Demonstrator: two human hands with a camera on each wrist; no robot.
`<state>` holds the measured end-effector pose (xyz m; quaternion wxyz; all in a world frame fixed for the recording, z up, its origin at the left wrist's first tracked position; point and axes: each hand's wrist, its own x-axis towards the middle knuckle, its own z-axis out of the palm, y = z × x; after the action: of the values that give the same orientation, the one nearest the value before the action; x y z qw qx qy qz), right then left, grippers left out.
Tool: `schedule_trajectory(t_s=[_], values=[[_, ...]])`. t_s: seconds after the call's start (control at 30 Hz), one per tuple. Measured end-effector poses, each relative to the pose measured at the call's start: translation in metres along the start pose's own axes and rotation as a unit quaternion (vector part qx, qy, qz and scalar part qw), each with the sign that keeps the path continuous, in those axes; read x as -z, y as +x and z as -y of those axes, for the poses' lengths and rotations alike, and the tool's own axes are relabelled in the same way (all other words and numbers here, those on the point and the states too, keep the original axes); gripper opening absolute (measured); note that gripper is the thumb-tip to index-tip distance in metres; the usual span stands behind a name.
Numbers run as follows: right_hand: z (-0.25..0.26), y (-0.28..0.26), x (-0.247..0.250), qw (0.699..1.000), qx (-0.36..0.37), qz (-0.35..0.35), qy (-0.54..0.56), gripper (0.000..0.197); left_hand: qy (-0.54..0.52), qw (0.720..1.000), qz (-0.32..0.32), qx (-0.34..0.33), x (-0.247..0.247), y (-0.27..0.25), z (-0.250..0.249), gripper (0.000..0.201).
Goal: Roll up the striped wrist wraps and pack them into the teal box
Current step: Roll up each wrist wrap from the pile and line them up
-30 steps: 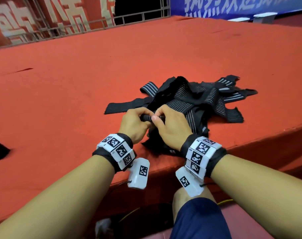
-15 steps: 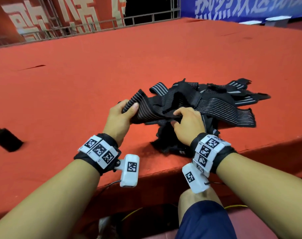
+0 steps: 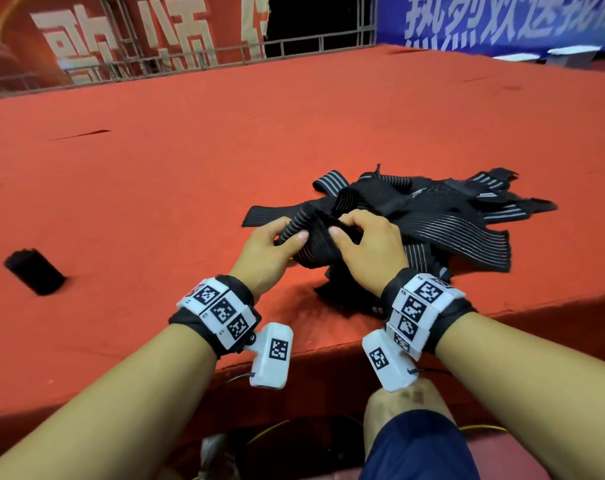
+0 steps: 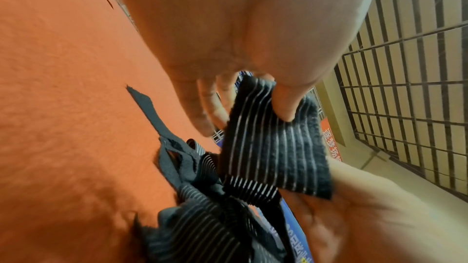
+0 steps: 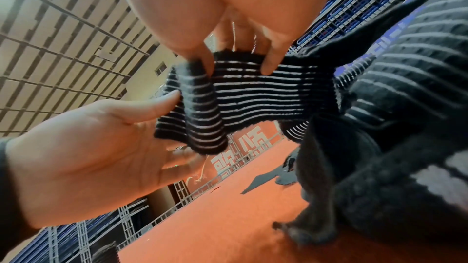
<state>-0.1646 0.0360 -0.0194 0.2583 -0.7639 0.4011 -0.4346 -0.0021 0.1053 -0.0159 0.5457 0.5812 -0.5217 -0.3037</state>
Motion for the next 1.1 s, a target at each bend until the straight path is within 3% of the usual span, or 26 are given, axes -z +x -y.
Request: schedule_trajectory(t_s=[0.07,0.2,0.3,0.53,0.8,0.9,1.1], values=[[0.004,-0.002,-0.001,0.999,0.019,0.014,0.035,0.011,-0.007,1.000,0.010,-0.004,0.001,-0.002,-0.001,0.040],[0.003,-0.007,-0.004,0.994,0.041,0.083,0.056,0.014,-0.001,0.999,0.020,-0.027,0.003,-0.004,-0.003,0.011],[-0.003,-0.008,-0.004,0.993,0.033,0.108,0.043,0.026,0.029,0.999,0.008,-0.019,0.002,-0.005,-0.001,0.026],[-0.024,0.003,0.009,0.966,-0.129,0.198,-0.105,0.051,0.050,0.997,0.004,0.053,0.007,-0.010,-0.001,0.025],[-0.027,0.008,-0.001,0.942,-0.184,0.226,-0.163,0.062,0.055,0.991,-0.100,0.077,0.023,-0.015,-0.007,0.010],[-0.032,0.011,-0.001,0.934,-0.196,0.230,-0.191,0.046,0.091,0.985,-0.119,0.085,0.034,-0.019,-0.004,0.016],[-0.029,0.013,-0.011,0.927,-0.212,0.211,-0.225,0.049,0.095,0.978,-0.161,0.095,0.049,-0.027,-0.002,0.023]])
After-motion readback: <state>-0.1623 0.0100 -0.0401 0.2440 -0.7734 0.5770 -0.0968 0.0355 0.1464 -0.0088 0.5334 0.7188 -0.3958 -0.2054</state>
